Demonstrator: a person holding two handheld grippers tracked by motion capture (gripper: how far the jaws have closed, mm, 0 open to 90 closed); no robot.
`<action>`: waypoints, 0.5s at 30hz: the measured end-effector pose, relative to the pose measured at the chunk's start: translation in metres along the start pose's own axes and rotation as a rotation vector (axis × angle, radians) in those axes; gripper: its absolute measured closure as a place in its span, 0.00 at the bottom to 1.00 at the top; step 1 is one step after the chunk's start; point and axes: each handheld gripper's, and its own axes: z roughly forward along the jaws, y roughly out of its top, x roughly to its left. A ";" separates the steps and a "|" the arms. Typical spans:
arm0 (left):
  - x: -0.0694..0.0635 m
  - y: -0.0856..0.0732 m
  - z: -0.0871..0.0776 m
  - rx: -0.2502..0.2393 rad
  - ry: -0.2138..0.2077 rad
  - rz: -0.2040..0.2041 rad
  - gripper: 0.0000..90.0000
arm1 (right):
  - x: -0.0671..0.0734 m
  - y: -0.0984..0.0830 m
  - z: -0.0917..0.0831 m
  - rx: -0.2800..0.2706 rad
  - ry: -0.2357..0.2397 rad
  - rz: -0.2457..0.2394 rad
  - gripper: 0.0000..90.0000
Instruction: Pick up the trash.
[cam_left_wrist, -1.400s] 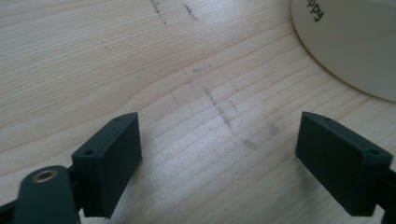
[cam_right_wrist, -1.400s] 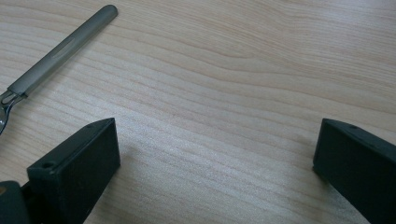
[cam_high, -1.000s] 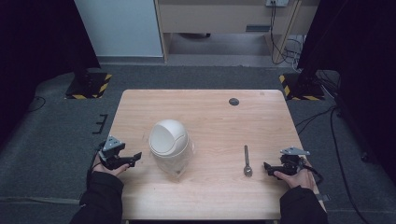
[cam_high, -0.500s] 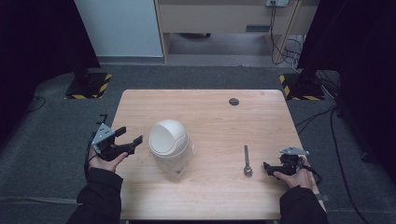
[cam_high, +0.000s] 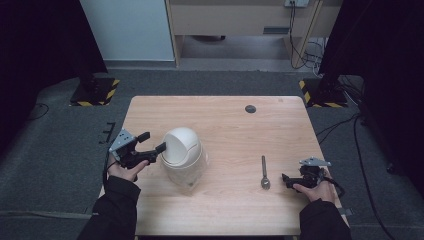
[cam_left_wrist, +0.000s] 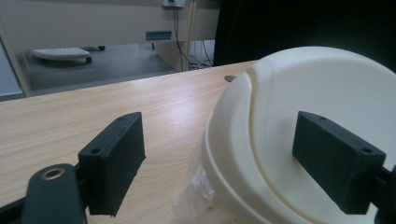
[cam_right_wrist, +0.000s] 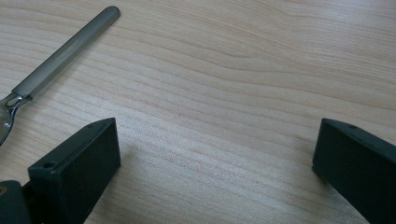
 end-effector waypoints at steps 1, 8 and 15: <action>-0.002 0.000 0.002 0.010 -0.004 0.004 0.18 | 0.000 0.000 0.000 0.000 0.000 0.000 0.01; -0.010 -0.010 0.021 0.107 -0.002 0.056 0.18 | 0.000 0.000 0.000 0.001 0.000 -0.001 0.01; -0.013 -0.012 0.021 0.118 -0.008 0.058 0.18 | 0.000 0.000 0.000 0.000 0.000 -0.002 0.02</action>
